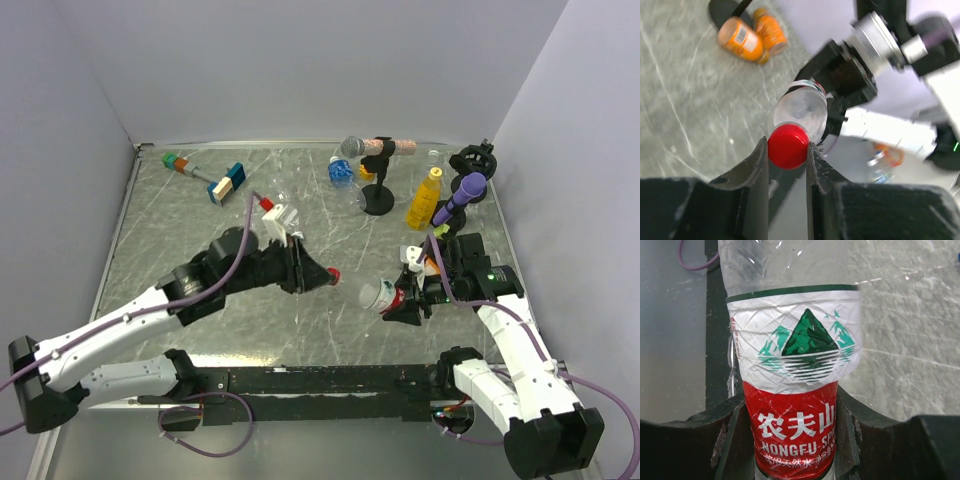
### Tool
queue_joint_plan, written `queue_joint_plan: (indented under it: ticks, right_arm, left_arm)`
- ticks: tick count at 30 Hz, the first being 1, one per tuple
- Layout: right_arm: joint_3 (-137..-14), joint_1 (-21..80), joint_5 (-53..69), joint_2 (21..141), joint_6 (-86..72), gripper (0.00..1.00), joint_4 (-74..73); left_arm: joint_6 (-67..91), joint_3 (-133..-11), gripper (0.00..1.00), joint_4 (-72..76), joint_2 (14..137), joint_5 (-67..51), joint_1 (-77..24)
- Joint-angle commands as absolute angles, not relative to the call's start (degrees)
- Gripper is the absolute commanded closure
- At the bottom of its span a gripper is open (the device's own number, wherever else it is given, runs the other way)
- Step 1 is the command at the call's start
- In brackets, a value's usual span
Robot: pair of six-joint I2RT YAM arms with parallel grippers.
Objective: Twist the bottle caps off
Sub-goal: Unscrew the bottle cap from the plastic bottle.
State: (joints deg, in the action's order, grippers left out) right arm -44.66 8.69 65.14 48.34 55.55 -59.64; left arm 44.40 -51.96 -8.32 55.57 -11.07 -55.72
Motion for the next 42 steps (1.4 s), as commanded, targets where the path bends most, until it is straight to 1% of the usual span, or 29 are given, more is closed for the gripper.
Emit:
queue_joint_plan:
  ticks: [1,6,10,18,19,20,21,22,23,24,25,26,34,38,40,42]
  right_arm:
    - [-44.7,8.9,67.4,48.4,57.9,0.68,-57.7]
    - [-44.5,8.9,66.8,48.1,57.5,0.68,-57.1]
    - [-44.5,8.9,66.9,48.5,57.5,0.68,-57.2]
    - [-44.5,8.9,66.9,49.5,57.8,0.68,-57.5]
    - [-44.5,8.8,66.9,49.5,57.7,0.68,-57.4]
    - [-44.5,8.8,66.8,49.5,57.7,0.68,-57.4]
    - [-44.5,9.0,66.8,49.6,57.7,0.68,-57.3]
    - [-44.5,8.9,66.8,49.5,57.7,0.68,-57.4]
    - [-44.5,8.8,66.8,49.6,57.8,0.68,-57.4]
    - [-44.5,8.9,66.8,49.6,57.8,0.68,-57.4]
    - [-44.5,8.9,66.8,49.7,57.9,0.68,-57.5]
    - [-44.6,8.8,66.8,49.7,58.1,0.68,-57.7]
    - [-44.4,8.9,67.7,49.1,59.7,0.68,-58.5]
    - [-44.2,8.9,68.3,49.0,61.6,0.67,-59.7]
    - [-43.9,8.9,68.8,48.6,63.1,0.66,-60.0]
    - [-43.6,8.9,69.3,48.3,63.9,0.66,-60.3]
  left_arm:
    - [60.6,-61.6,0.99,-19.7,62.3,-8.2,-55.7]
    - [60.3,-63.9,0.99,-21.4,63.2,-4.0,-56.9]
    - [59.6,-63.4,0.99,-21.4,61.9,-2.4,-56.9]
    - [55.7,-59.3,0.99,-17.6,58.3,-2.9,-56.9]
    - [55.0,-58.9,0.97,-17.1,57.9,-3.2,-56.9]
    - [53.8,-58.5,0.92,-16.0,57.3,-3.9,-56.8]
    - [52.1,-57.8,0.8,-14.3,56.8,-5.3,-56.9]
    - [50.2,-57.0,0.65,-12.1,55.7,-7.6,-56.8]
    - [48.6,-56.2,0.41,-10.8,54.9,-8.6,-56.8]
    - [46.8,-55.5,0.19,-9.9,53.8,-9.3,-56.8]
    - [44.5,-54.9,0.07,-9.4,52.6,-9.8,-56.8]
    - [41.9,-54.3,0.03,-9.3,51.4,-10.4,-56.8]
    - [11.7,-48.4,0.03,-10.9,38.6,-20.4,-56.7]
    - [-5.0,-41.1,0.03,-5.5,32.4,-26.4,-56.7]
    - [-10.3,-38.2,0.03,-2.1,31.0,-27.2,-56.7]
    - [-13.4,-38.0,0.03,-1.1,32.0,-27.1,-56.7]
